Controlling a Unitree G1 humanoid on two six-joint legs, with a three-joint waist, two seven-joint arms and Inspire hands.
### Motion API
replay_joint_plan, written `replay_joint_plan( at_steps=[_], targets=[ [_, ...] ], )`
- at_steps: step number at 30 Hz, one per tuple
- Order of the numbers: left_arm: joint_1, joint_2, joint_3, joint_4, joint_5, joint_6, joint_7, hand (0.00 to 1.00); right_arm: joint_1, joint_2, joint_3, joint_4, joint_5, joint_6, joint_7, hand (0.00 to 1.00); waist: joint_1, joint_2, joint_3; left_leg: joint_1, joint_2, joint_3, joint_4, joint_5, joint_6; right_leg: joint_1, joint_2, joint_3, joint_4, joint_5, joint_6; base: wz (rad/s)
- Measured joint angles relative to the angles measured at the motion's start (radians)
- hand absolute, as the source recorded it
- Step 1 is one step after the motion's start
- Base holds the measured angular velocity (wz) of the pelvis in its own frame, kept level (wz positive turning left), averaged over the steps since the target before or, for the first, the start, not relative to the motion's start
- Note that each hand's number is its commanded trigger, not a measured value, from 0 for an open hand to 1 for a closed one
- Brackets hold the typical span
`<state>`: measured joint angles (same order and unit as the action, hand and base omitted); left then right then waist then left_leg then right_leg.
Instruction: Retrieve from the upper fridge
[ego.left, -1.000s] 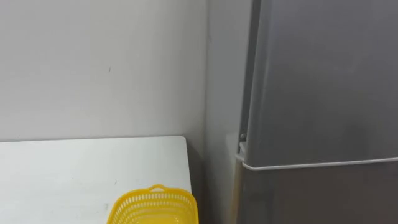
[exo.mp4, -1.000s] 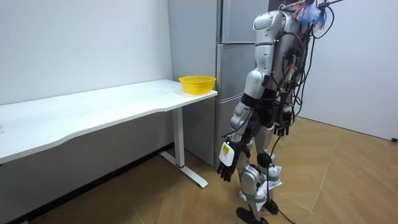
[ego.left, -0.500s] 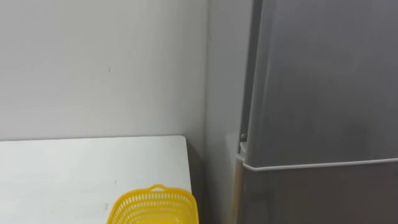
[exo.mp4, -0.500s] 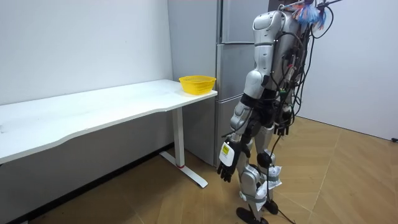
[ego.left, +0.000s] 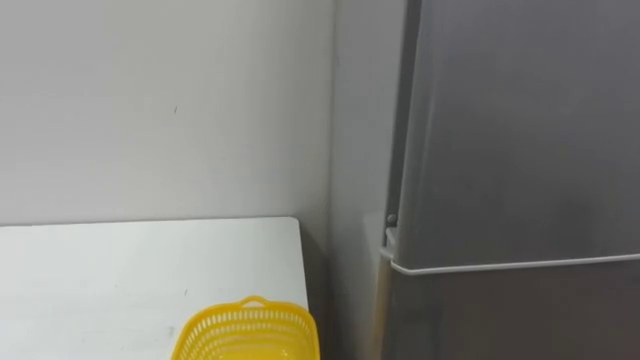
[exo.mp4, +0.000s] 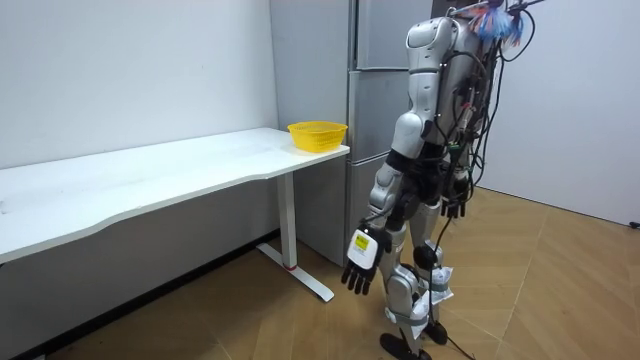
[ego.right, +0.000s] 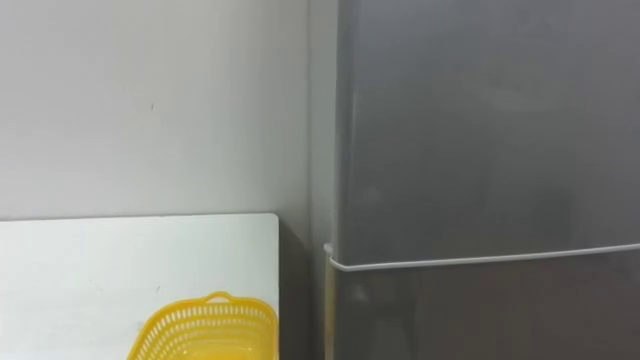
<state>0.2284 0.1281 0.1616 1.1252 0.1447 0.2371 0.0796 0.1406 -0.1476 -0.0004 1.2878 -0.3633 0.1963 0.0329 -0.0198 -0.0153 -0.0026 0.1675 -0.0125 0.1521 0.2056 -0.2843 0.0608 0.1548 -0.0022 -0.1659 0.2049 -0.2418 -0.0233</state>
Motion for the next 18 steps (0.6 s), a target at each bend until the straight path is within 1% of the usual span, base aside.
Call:
replay_joint_plan(
  at_steps=[1,2,3,5,6,7,8,9,10,11,12,13,14,15,16,17,18],
  targets=[
    [0.0,0.0,0.024,0.0,-0.043,-0.003,0.018,0.0,-0.003,0.0,-0.007,0.001,0.0,0.001,-0.003,0.0,0.0,0.0,-0.0007,0.0,0.0,0.0,0.003,0.0,0.0,0.0,0.0,-0.002,0.001,0.0,0.0,0.0],
    [-0.001,0.0,0.038,0.0,-0.106,-0.006,0.042,0.0,-0.005,0.0,-0.022,0.002,0.003,0.001,-0.008,0.0,0.001,0.001,-0.0011,0.0,0.0,-0.002,0.007,0.0,0.0,0.001,0.0,-0.003,0.001,0.0,0.0,0.0],
    [-0.002,0.0,0.044,0.001,-0.144,-0.008,0.055,0.0,-0.005,-0.001,-0.021,0.002,0.005,0.001,-0.011,0.0,0.001,0.001,-0.0012,0.0,0.0,-0.002,0.008,0.0,0.0,0.002,0.0,-0.004,0.001,0.0,0.0,0.0],
    [-0.003,-0.005,0.077,0.009,-0.317,-0.027,0.099,0.0,-0.006,-0.001,-0.022,0.008,0.014,-0.002,-0.029,0.0,0.008,0.003,-0.0015,0.001,0.0,-0.002,0.011,0.0,0.0,0.004,0.0,0.001,0.001,0.001,0.0,0.0],
    [-0.006,-0.007,0.089,0.009,-0.35,-0.031,0.109,0.0,-0.006,-0.001,-0.023,0.009,0.015,-0.003,-0.031,0.0,0.011,0.004,-0.0013,0.001,0.0,-0.002,0.011,0.0,0.0,0.004,0.0,0.002,0.002,0.001,0.0,-0.03],
    [-0.014,-0.01,0.12,0.012,-0.411,-0.041,0.127,0.0,-0.002,-0.001,-0.025,0.01,0.015,-0.005,-0.033,0.0,0.019,0.004,-0.0012,0.002,0.0,-0.002,0.013,0.0,0.0,0.004,0.001,0.002,0.003,0.001,-0.001,0.0],
    [-0.018,-0.013,0.152,0.003,-0.475,-0.048,0.152,0.0,0.001,-0.001,-0.034,0.009,0.013,-0.007,-0.034,0.0,0.026,0.004,-0.001,0.001,0.001,-0.002,0.016,0.0,0.0,0.004,0.0,0.001,0.005,0.001,-0.001,0.0],
    [-0.018,-0.013,0.165,-0.01,-0.506,-0.049,0.167,0.0,0.001,-0.001,-0.043,0.008,0.013,-0.008,-0.035,0.0,0.026,0.005,-0.0007,0.001,0.001,-0.003,0.016,0.0,0.0,0.004,0.0,0.0,0.006,0.001,-0.001,0.04],
    [-0.018,-0.014,0.182,-0.034,-0.562,-0.058,0.197,0.0,0.001,-0.002,-0.057,0.006,0.014,-0.009,-0.042,0.0,0.027,0.006,0.0002,0.001,0.001,-0.005,0.015,0.0,0.0,0.003,0.0,-0.001,0.009,0.001,-0.001,0.04],
    [-0.021,-0.013,0.191,-0.05,-0.614,-0.08,0.227,0.0,0.0,-0.003,-0.065,0.003,0.015,-0.012,-0.047,0.0,0.028,0.008,0.0012,0.002,0.001,-0.007,0.014,0.0,0.0,0.001,-0.001,-0.002,0.016,0.001,-0.001,0.04],
    [-0.024,-0.012,0.2,-0.058,-0.64,-0.088,0.244,0.0,0.0,-0.003,-0.065,0.001,0.015,-0.014,-0.05,0.0,0.028,0.01,0.0012,0.002,0.0,-0.009,0.01,0.0,0.0,0.001,-0.001,-0.002,0.016,0.001,-0.001,0.0],
    [-0.025,-0.012,0.214,-0.091,-0.702,-0.1,0.281,0.0,-0.001,-0.003,-0.064,0.001,0.015,-0.024,-0.054,0.0,0.031,0.01,0.0012,0.003,0.0,-0.009,0.006,0.0,0.0,-0.001,0.0,0.001,0.017,0.001,-0.001,0.0],
    [-0.026,-0.012,0.224,-0.123,-0.764,-0.119,0.314,0.0,-0.003,-0.003,-0.063,0.0,0.015,-0.029,-0.054,0.0,0.031,0.011,0.001,0.003,0.0,-0.009,0.007,0.0,-0.001,-0.002,0.0,0.001,0.017,0.002,-0.002,-0.03],
    [-0.026,-0.012,0.23,-0.144,-0.797,-0.127,0.333,0.0,-0.003,-0.003,-0.063,0.0,0.014,-0.031,-0.054,0.0,0.031,0.012,0.0008,0.002,0.0,-0.01,0.007,0.001,-0.001,-0.002,0.0,0.001,0.017,0.002,-0.002,0.0],
    [-0.025,-0.012,0.237,-0.194,-0.855,-0.144,0.375,0.0,-0.002,-0.003,-0.063,-0.001,0.014,-0.033,-0.056,0.0,0.03,0.011,0.0011,0.0,-0.001,-0.016,0.009,0.001,-0.001,-0.002,-0.001,-0.002,0.019,0.002,-0.002,0.05],
    [-0.025,-0.013,0.239,-0.246,-0.884,-0.164,0.413,0.0,-0.001,-0.002,-0.062,-0.001,0.019,-0.034,-0.058,0.0,0.034,0.011,0.0013,-0.001,-0.002,-0.017,0.01,0.002,-0.002,-0.003,0.0,-0.001,0.02,0.002,-0.002,0.03],
    [-0.025,-0.013,0.239,-0.271,-0.895,-0.177,0.431,0.0,-0.001,-0.002,-0.061,-0.001,0.022,-0.034,-0.061,0.0,0.037,0.011,0.0011,-0.002,-0.002,-0.017,0.01,0.002,-0.002,-0.004,0.0,0.0,0.019,0.002,-0.003,0.0]
  ],
)
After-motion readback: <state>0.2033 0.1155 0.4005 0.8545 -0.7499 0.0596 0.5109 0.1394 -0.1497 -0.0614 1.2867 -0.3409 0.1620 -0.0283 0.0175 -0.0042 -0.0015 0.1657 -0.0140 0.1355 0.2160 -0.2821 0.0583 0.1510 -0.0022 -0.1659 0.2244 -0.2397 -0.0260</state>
